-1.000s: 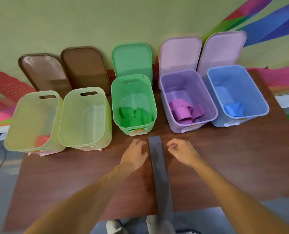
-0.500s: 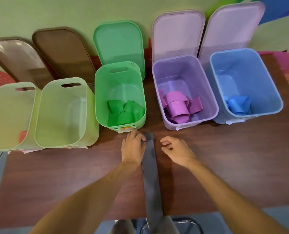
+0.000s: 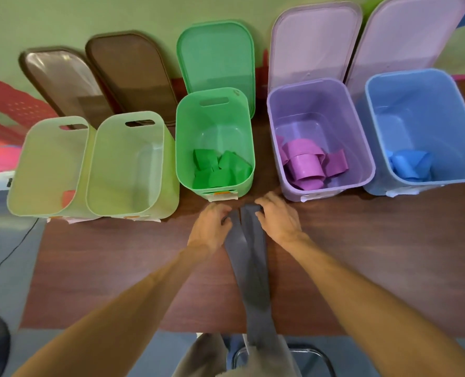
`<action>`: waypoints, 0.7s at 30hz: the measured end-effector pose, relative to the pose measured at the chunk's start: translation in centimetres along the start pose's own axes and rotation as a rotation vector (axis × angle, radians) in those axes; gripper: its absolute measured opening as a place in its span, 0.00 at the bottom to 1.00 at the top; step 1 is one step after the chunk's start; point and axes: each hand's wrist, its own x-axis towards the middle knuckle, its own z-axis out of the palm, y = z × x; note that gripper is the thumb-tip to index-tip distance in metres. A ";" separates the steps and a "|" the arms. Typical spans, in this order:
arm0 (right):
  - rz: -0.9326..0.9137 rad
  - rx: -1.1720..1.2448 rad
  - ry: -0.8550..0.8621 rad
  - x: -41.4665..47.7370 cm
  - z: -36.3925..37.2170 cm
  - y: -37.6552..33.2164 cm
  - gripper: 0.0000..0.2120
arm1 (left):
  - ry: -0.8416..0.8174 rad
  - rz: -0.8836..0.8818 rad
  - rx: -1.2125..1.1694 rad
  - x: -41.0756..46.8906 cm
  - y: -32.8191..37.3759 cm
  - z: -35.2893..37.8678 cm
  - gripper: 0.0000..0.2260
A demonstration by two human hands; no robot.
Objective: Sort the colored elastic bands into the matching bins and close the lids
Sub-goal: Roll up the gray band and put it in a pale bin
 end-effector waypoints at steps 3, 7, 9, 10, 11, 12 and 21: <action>0.003 -0.038 0.057 -0.2 0.6 -0.4 0.14 | 0.012 -0.030 0.038 -0.3 -0.4 -1.4 0.17; 0.004 -0.037 0.141 -0.4 1.1 -0.8 0.10 | 0.021 -0.048 0.019 -0.9 -0.6 -2.6 0.16; 0.020 -0.018 0.177 -0.6 1.0 -1.1 0.07 | 0.028 -0.036 0.016 -1.1 -0.5 -3.1 0.16; 0.025 -0.014 0.189 -0.7 0.8 -1.3 0.05 | 0.028 -0.027 0.019 -1.3 -0.4 -3.4 0.15; 0.029 -0.011 0.195 -0.9 0.6 -1.5 0.04 | 0.027 -0.016 0.025 -1.5 -0.4 -3.9 0.14; 0.029 -0.004 0.190 -1.0 0.3 -1.6 0.03 | 0.026 -0.011 0.034 -1.5 -0.4 -4.4 0.12; 0.027 -0.174 -0.079 -2.6 -6.0 -7.0 0.11 | -0.047 0.050 0.052 -2.8 0.3 -11.6 0.04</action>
